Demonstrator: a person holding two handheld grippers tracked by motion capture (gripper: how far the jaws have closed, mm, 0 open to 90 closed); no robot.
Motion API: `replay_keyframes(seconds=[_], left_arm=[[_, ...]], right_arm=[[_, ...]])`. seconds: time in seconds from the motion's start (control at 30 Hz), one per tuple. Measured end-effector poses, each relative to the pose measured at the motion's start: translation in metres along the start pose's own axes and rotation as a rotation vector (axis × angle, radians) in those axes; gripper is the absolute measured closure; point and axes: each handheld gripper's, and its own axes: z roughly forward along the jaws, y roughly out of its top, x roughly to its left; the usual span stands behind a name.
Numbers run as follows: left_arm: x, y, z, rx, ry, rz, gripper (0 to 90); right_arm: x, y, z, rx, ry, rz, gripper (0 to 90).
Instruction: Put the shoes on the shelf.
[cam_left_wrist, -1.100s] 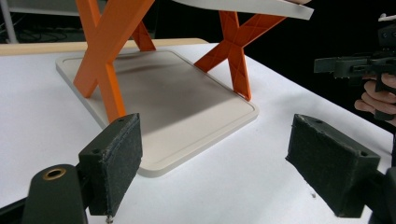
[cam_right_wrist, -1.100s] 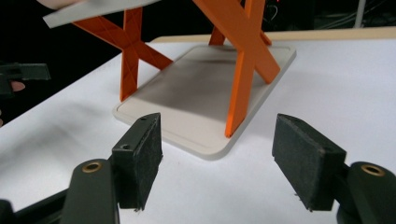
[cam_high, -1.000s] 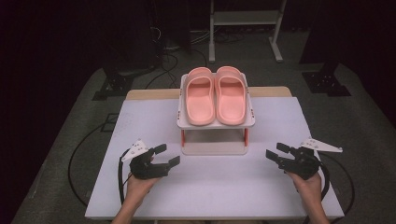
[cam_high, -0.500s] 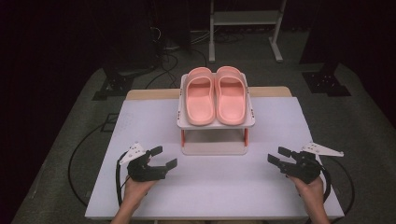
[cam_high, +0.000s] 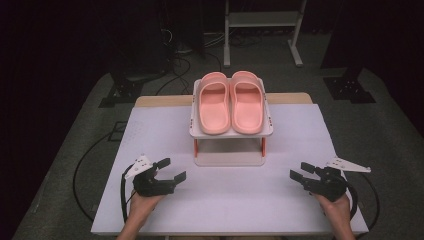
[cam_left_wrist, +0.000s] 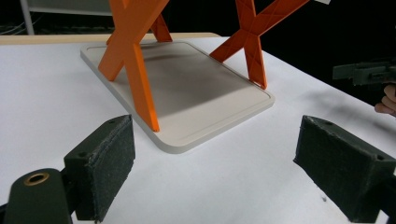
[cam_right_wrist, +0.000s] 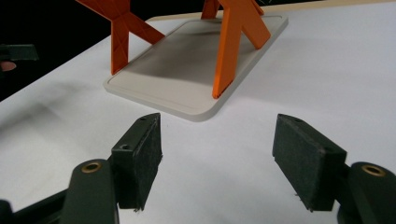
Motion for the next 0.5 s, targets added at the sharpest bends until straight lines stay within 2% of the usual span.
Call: replay_keyframes(seconds=[0.5], left_arm=[[-0.003, -0.01, -0.013, -0.012, 0.025, -0.006, 11.8]], right_arm=[[-0.009, -0.019, -0.016, 0.009, -0.017, 0.014, 30.4]])
